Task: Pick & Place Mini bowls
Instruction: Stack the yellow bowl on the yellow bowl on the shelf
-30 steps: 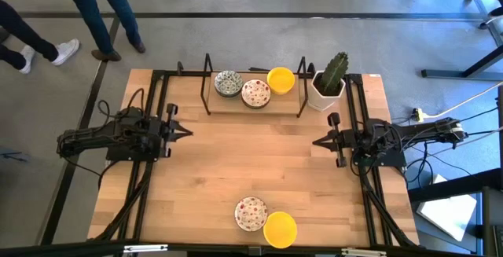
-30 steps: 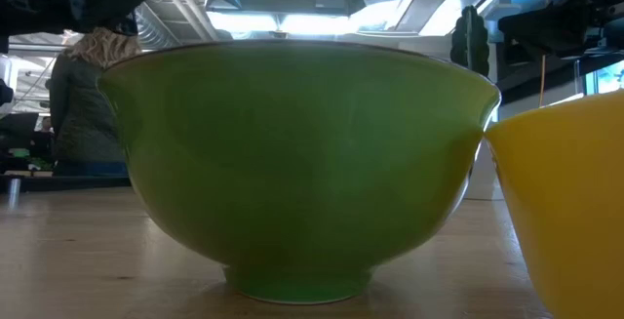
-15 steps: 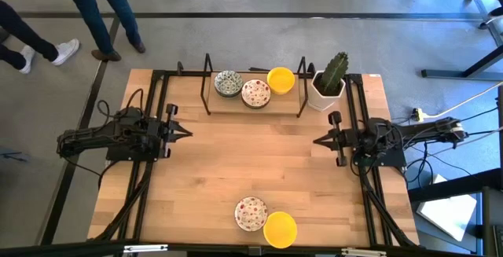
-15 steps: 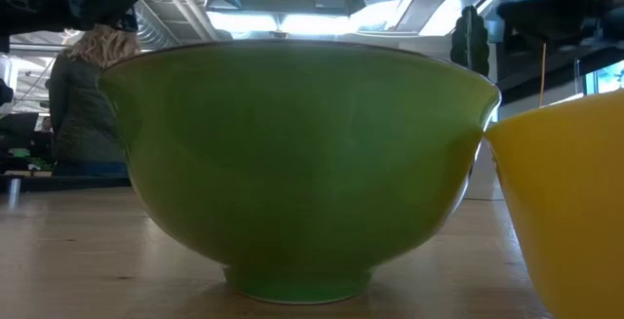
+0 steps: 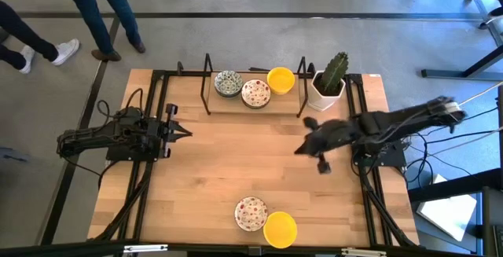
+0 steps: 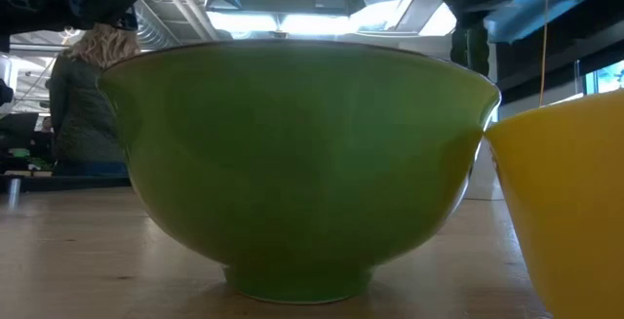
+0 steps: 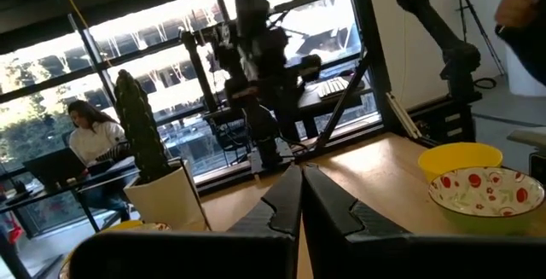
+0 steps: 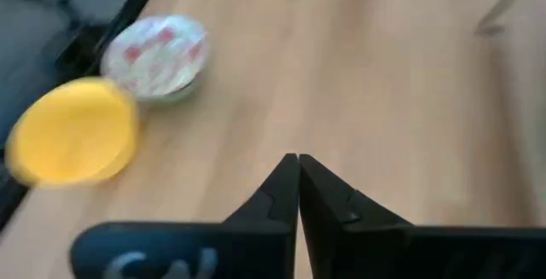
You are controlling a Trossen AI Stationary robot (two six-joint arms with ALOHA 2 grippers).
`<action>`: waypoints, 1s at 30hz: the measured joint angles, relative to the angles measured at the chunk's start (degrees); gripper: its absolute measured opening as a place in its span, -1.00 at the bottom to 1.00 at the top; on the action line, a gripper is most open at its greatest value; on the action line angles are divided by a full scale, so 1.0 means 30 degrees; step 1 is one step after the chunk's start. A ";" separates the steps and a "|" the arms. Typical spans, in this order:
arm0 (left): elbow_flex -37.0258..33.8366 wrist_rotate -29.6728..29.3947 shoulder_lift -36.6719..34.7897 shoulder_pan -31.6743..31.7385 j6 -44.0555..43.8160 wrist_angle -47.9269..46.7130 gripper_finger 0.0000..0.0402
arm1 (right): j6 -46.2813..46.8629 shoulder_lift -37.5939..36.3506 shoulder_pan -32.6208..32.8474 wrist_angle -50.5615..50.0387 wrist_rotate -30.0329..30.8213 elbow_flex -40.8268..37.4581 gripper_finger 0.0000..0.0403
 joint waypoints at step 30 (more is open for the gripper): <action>0.0000 -0.0608 0.0002 0.0000 -0.0348 -0.0597 -0.98 | 0.4610 1.6788 0.5760 -0.6274 -0.2529 1.1526 0.25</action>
